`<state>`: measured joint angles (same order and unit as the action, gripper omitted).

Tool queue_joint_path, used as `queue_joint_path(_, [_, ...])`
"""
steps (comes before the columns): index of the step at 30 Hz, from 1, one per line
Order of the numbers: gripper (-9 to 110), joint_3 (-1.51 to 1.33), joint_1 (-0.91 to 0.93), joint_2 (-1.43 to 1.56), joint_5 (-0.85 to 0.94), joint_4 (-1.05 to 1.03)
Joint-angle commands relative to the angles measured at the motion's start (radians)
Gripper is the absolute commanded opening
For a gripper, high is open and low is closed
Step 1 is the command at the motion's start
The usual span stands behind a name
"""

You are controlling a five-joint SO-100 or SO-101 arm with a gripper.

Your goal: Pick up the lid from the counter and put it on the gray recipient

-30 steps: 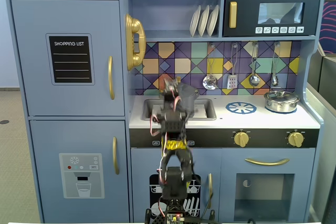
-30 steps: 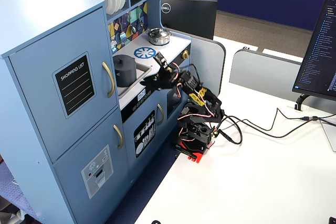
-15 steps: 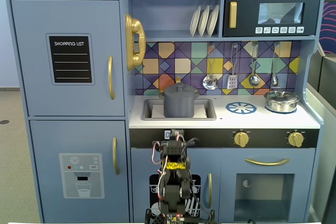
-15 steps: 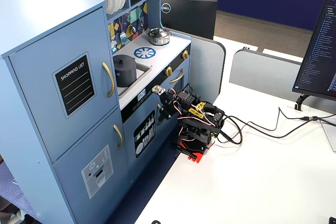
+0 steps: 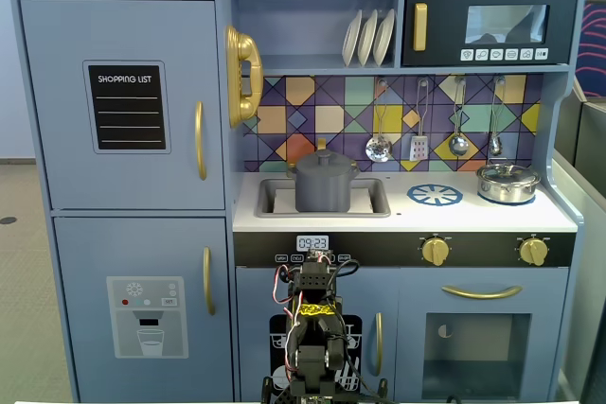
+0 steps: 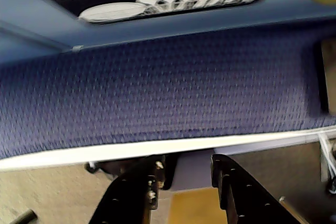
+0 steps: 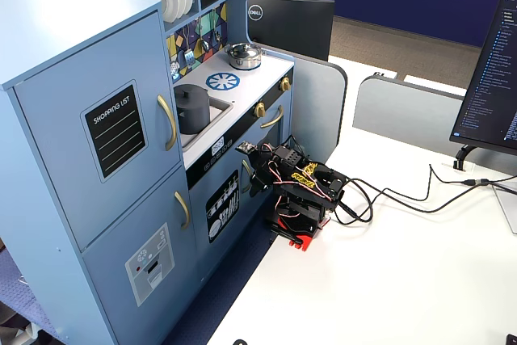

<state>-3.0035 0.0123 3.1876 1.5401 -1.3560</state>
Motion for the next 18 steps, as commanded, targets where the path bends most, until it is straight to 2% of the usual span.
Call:
queue_joint_path(1, [5, 0.002, -0.002, -0.009, -0.029, -0.173])
queue_joint_path(18, [6, 0.002, -0.002, -0.009, -0.029, -0.173])
